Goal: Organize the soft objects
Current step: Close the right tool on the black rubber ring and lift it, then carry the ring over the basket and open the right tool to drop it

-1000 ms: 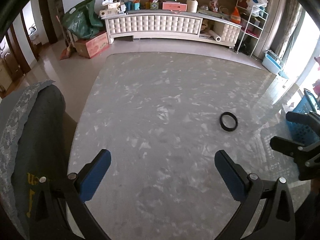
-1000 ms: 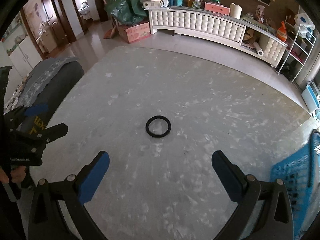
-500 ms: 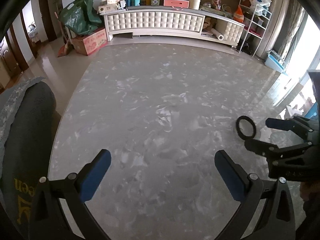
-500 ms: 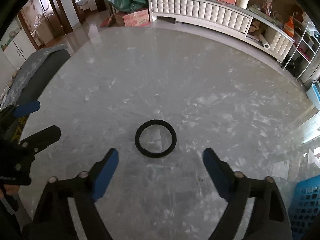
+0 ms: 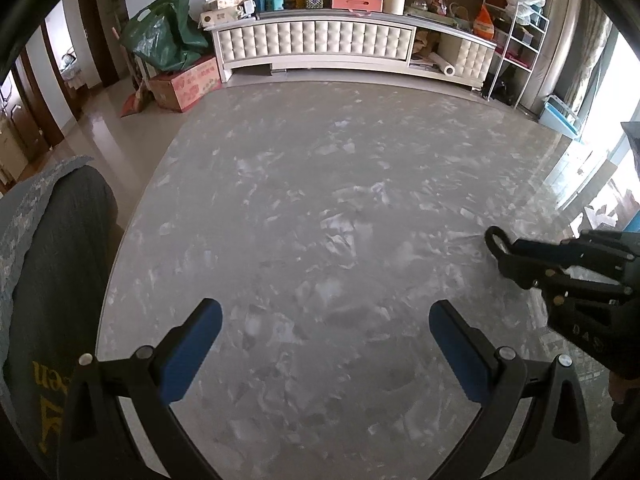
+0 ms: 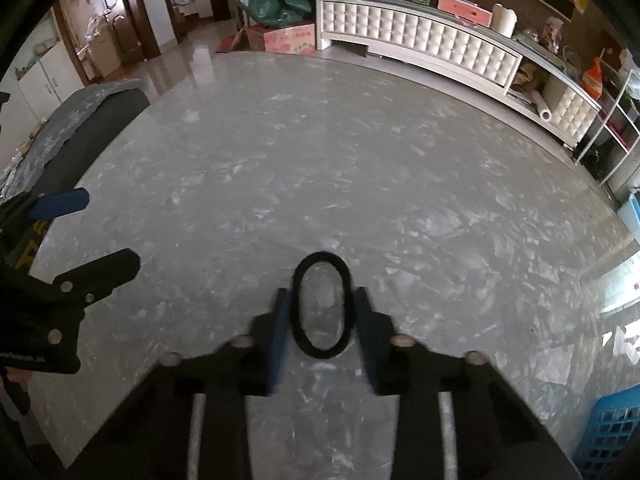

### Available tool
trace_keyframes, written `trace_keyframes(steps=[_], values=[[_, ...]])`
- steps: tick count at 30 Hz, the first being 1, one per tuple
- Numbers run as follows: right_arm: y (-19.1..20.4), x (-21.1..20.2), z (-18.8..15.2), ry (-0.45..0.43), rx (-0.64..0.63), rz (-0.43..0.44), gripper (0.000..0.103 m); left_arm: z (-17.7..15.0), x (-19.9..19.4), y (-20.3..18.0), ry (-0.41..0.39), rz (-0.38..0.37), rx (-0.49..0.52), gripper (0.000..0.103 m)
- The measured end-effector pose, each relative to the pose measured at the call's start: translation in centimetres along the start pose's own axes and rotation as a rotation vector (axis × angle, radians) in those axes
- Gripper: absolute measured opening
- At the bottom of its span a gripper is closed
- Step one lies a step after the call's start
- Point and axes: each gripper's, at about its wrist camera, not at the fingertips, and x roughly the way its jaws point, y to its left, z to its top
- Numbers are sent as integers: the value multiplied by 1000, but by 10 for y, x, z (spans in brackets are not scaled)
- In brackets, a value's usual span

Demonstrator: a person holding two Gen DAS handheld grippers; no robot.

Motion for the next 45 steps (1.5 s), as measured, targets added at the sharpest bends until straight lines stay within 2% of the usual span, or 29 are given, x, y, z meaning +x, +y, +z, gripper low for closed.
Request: trace_keyframes(steps=[1,9,16,22,32,39,45], values=[[0,1,1,-1,-7,3,9,-1,-1,0,0,-2,-4,103],[1,-12,-3,-10,1,-7,9,-8,-19,-2,-17,-19,-18,103],[0,-60,-13,-42,30,-8,9,-12,-60,-21,-56,-55,-29,103],[-10,-120,-31,-87,67,-17,9,-17,-108,-49,-92,-81,2,103],[-24,-219,-63,-214,113,-53,9,-17,-198,-98,-197,-92,71,103],[-39,-264,-92,-284,144,-68,9,-25,-244,-148,-245,-113,131,103],[-58,-281,-116,-313,192,-87,9,-29,-261,-188,-252,-134,177,103]])
